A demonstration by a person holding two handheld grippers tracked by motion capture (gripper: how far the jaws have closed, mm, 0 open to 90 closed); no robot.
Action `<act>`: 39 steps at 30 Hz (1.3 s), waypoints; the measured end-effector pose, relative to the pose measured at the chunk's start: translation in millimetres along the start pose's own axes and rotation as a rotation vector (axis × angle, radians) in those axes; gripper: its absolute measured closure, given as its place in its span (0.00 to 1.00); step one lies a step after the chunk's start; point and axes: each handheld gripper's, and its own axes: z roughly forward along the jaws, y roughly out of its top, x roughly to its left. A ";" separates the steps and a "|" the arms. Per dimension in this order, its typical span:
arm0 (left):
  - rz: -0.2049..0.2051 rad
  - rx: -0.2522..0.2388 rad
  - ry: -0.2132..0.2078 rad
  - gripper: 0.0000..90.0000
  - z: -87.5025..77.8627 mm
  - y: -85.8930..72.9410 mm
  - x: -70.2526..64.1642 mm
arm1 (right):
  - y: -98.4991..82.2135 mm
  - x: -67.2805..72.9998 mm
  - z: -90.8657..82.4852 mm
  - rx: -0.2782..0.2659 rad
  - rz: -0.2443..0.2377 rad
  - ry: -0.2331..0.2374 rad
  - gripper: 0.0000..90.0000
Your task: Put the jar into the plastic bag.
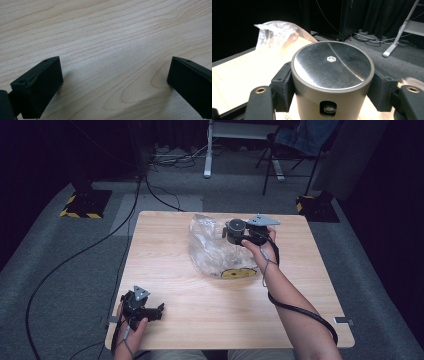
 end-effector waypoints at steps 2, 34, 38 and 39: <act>0.000 0.000 0.000 0.00 0.0 0.0 0.0 | -1.9 0.0 -1.5 0.004 0.005 0.003 0.36; 0.000 -0.001 0.000 0.00 0.2 0.1 -0.1 | -14.2 -0.1 -4.1 0.002 0.011 0.001 0.31; 0.001 -0.001 0.000 0.00 0.2 0.1 -0.1 | -12.4 1.8 -6.3 -0.007 0.018 -0.004 0.22; 0.000 0.000 0.000 0.00 0.2 0.1 -0.1 | -11.5 1.6 -7.3 -0.012 0.022 -0.002 0.21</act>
